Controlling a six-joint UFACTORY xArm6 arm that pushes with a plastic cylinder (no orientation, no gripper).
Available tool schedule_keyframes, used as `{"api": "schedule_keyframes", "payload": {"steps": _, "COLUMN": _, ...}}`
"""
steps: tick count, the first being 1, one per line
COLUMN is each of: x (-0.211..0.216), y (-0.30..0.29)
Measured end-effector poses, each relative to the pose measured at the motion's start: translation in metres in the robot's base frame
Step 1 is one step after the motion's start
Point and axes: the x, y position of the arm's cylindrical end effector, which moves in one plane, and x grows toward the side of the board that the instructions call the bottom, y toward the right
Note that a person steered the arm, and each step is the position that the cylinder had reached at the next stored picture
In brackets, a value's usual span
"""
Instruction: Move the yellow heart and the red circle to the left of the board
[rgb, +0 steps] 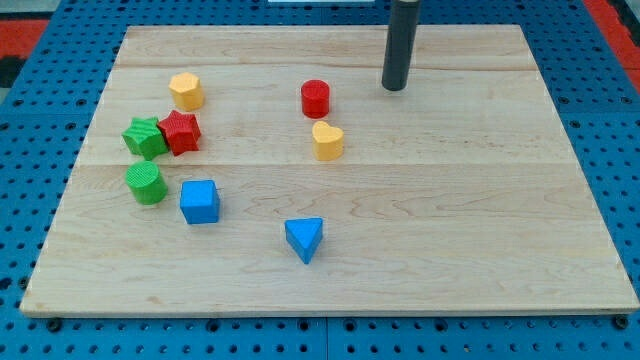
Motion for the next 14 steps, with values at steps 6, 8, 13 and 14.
{"api": "schedule_keyframes", "payload": {"steps": 6, "x": 0.086, "y": -0.023}}
{"api": "schedule_keyframes", "payload": {"steps": 8, "x": 0.086, "y": -0.083}}
{"api": "schedule_keyframes", "payload": {"steps": 13, "x": 0.076, "y": -0.148}}
{"api": "schedule_keyframes", "payload": {"steps": 14, "x": 0.08, "y": -0.149}}
